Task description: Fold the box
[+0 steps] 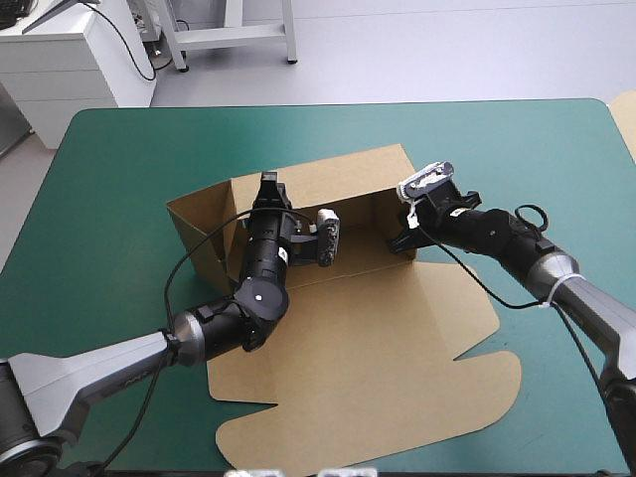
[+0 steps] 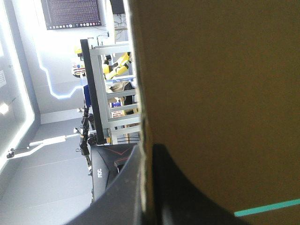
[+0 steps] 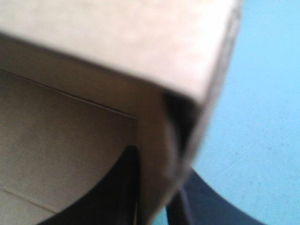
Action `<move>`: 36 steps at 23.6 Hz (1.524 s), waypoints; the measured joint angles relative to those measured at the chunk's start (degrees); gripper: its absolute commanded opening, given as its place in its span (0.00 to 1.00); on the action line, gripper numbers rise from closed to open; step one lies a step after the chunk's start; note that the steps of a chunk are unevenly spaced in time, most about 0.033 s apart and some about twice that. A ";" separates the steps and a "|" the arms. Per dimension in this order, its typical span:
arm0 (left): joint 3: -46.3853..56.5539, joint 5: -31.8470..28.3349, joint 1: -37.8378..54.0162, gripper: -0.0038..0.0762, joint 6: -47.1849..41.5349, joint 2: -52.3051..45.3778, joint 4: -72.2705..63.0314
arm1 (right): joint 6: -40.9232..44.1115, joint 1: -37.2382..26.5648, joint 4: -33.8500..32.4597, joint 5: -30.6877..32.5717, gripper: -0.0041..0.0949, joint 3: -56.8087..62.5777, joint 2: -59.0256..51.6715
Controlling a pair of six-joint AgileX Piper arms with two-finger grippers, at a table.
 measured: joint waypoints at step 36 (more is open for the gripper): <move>-7.07 16.80 -13.73 0.07 11.63 -2.84 -20.66 | 1.64 -0.94 0.85 2.28 0.02 -12.64 10.13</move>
